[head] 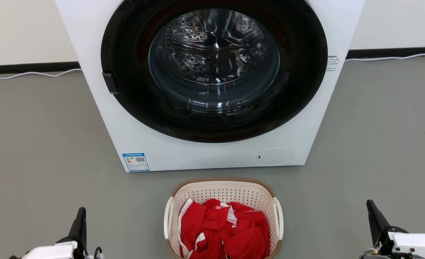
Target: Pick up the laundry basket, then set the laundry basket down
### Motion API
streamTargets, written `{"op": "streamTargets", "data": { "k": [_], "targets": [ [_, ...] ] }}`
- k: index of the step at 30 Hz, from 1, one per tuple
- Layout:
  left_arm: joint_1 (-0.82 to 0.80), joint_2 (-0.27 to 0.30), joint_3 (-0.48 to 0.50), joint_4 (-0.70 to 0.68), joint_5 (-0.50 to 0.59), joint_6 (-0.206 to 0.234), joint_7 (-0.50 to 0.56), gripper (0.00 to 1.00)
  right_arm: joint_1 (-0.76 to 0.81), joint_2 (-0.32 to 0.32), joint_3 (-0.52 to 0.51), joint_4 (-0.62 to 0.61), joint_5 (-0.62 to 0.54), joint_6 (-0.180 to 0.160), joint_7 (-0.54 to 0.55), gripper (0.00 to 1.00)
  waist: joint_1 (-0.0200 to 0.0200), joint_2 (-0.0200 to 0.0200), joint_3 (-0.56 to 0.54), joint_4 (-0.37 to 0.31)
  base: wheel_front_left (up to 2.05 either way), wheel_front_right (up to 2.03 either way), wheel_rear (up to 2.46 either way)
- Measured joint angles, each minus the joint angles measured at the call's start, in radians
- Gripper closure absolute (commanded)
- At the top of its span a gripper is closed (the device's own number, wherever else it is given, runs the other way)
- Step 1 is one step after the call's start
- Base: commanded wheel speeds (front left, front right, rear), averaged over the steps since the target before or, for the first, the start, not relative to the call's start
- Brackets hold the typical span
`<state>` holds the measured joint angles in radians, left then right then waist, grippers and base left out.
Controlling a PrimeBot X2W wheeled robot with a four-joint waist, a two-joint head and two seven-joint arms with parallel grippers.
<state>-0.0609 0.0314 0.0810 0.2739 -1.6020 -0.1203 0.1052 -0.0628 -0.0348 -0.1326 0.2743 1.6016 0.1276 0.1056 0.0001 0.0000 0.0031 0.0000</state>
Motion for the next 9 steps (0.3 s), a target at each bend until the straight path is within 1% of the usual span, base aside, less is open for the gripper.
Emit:
{"op": "streamTargets", "data": {
  "k": [9],
  "targets": [
    [0.0, 0.0, 0.0, 0.0, 0.0, 0.0, 0.0, 1.0, 0.0, 0.0, 0.0, 0.0, 0.0, 0.0, 0.0, 1.0, 0.0, 0.0, 0.0, 0.0, 0.0, 0.0, 0.0]
  ]
}}
